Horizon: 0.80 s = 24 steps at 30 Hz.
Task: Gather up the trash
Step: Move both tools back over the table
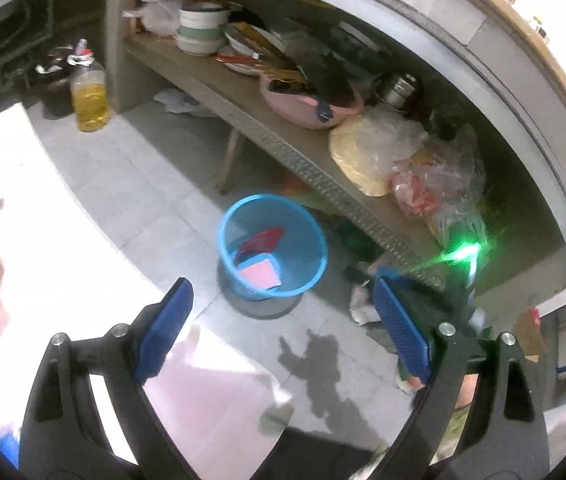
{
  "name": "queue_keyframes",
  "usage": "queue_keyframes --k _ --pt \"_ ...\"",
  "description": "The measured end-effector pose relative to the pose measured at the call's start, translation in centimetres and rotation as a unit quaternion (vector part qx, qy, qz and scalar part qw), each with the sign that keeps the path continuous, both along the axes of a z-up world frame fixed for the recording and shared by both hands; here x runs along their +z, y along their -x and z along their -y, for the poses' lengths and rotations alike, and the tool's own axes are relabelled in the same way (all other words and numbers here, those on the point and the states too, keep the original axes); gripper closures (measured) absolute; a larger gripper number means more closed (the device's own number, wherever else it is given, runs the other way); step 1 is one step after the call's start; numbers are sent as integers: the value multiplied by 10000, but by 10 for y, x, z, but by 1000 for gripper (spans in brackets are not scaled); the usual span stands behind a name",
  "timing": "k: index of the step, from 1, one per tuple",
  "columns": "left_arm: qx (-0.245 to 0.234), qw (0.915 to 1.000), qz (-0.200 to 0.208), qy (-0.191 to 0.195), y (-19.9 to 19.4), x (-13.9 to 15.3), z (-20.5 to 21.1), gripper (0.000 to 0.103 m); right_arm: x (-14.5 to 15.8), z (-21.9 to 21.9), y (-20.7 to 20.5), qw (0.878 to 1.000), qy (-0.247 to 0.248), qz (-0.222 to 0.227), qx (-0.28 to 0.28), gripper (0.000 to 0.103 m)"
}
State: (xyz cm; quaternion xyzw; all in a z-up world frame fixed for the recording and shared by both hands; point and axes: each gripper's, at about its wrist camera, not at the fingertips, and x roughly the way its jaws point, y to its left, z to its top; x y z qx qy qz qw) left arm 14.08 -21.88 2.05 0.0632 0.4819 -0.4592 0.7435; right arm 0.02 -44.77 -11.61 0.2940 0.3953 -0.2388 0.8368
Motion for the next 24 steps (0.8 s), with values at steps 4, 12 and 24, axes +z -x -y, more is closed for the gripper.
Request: queue_keyframes --k 4,12,24 --pt "290 9995 67 104 7 6 -49 15 43 -29 -8 9977 599 -85 300 14" --pt "1287 9907 342 268 21 11 -146 15 108 -107 -32 9722 2214 -123 753 7" --pt "2929 9480 1245 33 65 14 -278 15 139 -220 -67 9240 2840 594 2489 7"
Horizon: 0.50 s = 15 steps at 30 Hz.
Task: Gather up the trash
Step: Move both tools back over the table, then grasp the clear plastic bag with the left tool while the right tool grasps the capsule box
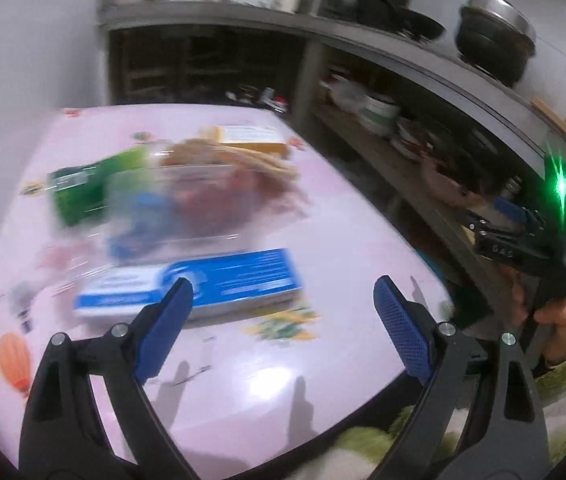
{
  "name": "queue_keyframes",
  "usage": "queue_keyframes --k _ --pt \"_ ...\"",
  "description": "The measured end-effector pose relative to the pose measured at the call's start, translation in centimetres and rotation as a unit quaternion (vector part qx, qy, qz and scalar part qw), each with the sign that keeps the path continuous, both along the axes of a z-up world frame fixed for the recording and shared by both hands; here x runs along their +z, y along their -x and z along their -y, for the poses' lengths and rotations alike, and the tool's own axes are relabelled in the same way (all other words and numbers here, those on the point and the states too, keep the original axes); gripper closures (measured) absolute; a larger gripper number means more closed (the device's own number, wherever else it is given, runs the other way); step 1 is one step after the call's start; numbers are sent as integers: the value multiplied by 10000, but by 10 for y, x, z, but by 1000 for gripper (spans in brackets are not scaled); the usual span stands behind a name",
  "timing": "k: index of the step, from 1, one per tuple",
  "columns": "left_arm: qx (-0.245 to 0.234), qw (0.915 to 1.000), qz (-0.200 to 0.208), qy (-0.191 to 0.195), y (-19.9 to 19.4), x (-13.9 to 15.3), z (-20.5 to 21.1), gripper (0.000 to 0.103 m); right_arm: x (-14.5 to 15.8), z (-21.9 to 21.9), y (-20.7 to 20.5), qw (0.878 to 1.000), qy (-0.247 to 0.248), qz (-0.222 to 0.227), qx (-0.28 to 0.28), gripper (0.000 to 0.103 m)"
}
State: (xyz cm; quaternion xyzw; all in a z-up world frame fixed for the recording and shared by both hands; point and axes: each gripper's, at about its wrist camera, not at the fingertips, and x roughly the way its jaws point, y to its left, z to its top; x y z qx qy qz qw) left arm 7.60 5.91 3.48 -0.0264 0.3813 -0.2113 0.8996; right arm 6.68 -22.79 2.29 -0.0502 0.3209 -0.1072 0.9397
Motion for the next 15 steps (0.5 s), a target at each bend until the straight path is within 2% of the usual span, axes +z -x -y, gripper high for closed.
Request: queue_keyframes --k 6,11,15 --pt "842 9964 -4 -70 9 -10 -54 15 3 -44 -19 9943 -683 -124 813 7" --pt "1452 9892 -141 -139 -7 -19 -95 15 -2 -75 -31 9877 -909 -342 1223 7" --pt "1718 9841 -411 184 -36 -27 -124 15 -7 -91 -34 9853 -1028 -463 1286 7"
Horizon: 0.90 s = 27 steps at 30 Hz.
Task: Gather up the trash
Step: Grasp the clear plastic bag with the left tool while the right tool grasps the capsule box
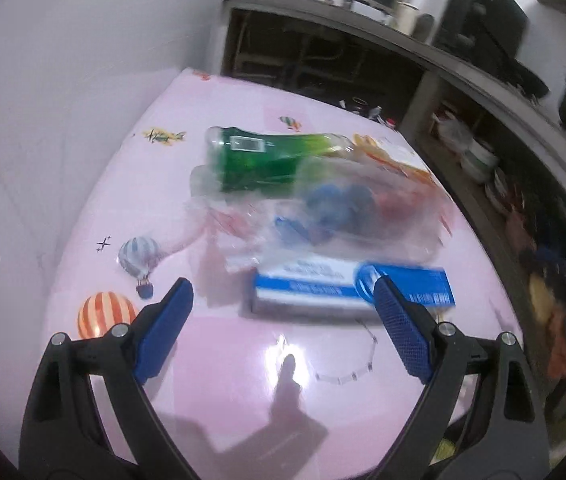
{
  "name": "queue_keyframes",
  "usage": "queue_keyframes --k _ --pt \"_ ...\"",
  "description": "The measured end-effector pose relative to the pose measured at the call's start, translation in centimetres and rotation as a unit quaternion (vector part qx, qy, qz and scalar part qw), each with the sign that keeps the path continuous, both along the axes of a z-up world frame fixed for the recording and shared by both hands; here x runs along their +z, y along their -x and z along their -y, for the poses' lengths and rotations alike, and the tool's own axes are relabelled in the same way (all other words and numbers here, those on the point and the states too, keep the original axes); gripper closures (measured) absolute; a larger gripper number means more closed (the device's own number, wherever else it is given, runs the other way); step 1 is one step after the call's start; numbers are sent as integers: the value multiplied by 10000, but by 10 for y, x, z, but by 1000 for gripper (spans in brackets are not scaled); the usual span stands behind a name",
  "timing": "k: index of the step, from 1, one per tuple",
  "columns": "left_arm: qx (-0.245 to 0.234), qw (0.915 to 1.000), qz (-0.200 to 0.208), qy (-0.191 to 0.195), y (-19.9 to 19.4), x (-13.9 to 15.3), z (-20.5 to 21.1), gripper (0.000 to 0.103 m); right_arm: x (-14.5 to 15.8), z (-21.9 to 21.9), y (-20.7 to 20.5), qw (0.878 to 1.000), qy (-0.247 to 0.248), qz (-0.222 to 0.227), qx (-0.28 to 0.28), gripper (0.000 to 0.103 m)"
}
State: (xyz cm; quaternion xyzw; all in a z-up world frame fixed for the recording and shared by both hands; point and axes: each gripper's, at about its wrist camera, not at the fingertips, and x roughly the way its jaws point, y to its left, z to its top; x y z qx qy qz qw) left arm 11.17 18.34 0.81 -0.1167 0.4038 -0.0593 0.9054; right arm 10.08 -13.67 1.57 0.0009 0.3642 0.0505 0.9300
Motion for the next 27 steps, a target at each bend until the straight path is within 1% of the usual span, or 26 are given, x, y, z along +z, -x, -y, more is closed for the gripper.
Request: queue_keyframes --k 3,5,7,9,11,12,15,16,18,20,23,24,26,27 --pt "187 9993 -114 311 -21 -6 -16 16 -1 -2 -1 10000 25 -65 -1 7" --pt "246 9984 -259 434 -39 -11 -24 16 -3 0 -2 9999 41 -107 -37 7" --pt "243 9972 -497 496 -59 -19 -30 16 -5 3 -5 9998 17 -183 -90 7" --pt "238 9947 -767 634 -78 -29 -37 17 -7 6 -9 9996 -38 -249 -140 7" --pt "272 9925 -976 686 -90 -37 -41 24 -7 8 -10 9995 -73 -265 -179 7" --pt "278 9907 -1140 683 -97 -41 -42 25 -7 9 -11 9994 -71 -268 -193 7" --pt "311 9878 -1356 695 -106 -50 -46 33 -7 10 -12 9994 -51 -268 -213 7" --pt "310 9868 -1428 697 -108 -54 -47 37 -8 10 -13 9994 -52 -278 -214 7" --pt "306 9854 -1481 778 -110 -57 -49 40 -8 10 -13 9993 -61 -293 -216 7" --pt "330 9833 -1526 930 -111 -60 -52 48 -9 11 -15 9992 -76 -311 -226 7" --pt "387 9820 -1479 1110 -110 -61 -57 58 -10 11 -16 9991 -93 -330 -232 7" --pt "400 9818 -1457 1148 -109 -61 -58 60 -11 11 -16 9991 -91 -335 -232 7" --pt "425 9814 -1414 1229 -106 -60 -61 68 -11 11 -16 9991 -89 -342 -240 7" --pt "442 9811 -1395 1263 -106 -59 -62 70 -11 11 -17 9991 -96 -344 -243 7"
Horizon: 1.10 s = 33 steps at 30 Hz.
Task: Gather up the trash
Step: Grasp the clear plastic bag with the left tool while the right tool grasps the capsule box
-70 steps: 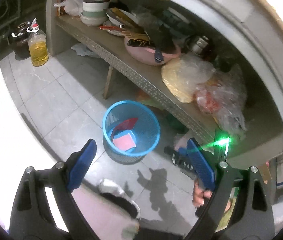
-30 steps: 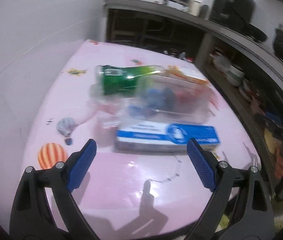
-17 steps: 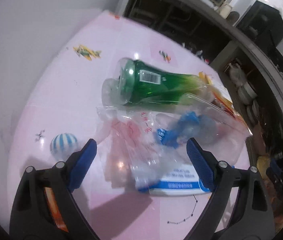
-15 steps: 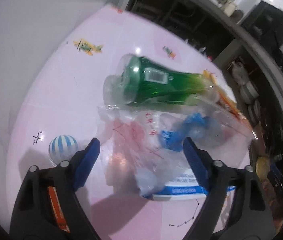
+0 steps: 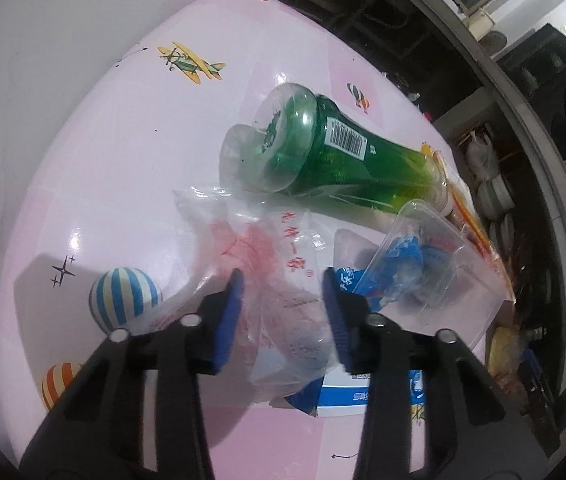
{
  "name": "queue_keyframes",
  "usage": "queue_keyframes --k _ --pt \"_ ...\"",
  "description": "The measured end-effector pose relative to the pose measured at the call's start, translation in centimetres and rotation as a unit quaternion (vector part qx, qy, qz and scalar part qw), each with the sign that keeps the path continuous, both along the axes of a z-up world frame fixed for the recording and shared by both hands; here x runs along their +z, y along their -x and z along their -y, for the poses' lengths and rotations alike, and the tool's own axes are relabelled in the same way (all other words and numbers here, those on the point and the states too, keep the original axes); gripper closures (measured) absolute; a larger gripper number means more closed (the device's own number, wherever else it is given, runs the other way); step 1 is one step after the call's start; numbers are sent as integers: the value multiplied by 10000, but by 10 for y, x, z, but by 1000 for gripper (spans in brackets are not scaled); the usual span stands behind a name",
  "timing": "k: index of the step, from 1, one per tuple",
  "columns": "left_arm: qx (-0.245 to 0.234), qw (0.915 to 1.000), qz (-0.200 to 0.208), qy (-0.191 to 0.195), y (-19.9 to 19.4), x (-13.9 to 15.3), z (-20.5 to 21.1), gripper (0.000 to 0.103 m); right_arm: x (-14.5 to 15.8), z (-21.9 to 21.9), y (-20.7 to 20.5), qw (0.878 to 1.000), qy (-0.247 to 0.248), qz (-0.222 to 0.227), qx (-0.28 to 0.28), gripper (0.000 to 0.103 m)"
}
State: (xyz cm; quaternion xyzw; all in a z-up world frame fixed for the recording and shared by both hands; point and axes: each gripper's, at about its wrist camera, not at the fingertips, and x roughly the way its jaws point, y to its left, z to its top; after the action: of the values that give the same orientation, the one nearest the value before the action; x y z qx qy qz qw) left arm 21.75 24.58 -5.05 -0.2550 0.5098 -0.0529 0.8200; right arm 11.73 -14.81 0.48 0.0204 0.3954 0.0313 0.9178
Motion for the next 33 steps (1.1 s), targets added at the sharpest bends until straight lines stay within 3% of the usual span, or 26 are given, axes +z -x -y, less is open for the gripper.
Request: queue_keyframes --k 10,23,27,33 --pt "241 9992 330 -10 18 17 -14 80 0 3 -4 9999 -119 -17 -21 7" --pt "612 9942 864 -201 59 49 -28 81 25 14 -47 9979 -447 280 369 7" --pt "647 9920 1060 -231 67 62 -28 81 34 5 -88 9931 -18 462 1080 7" --pt "681 9889 1298 -261 73 78 -29 81 30 -34 -177 9611 1277 488 2401 7"
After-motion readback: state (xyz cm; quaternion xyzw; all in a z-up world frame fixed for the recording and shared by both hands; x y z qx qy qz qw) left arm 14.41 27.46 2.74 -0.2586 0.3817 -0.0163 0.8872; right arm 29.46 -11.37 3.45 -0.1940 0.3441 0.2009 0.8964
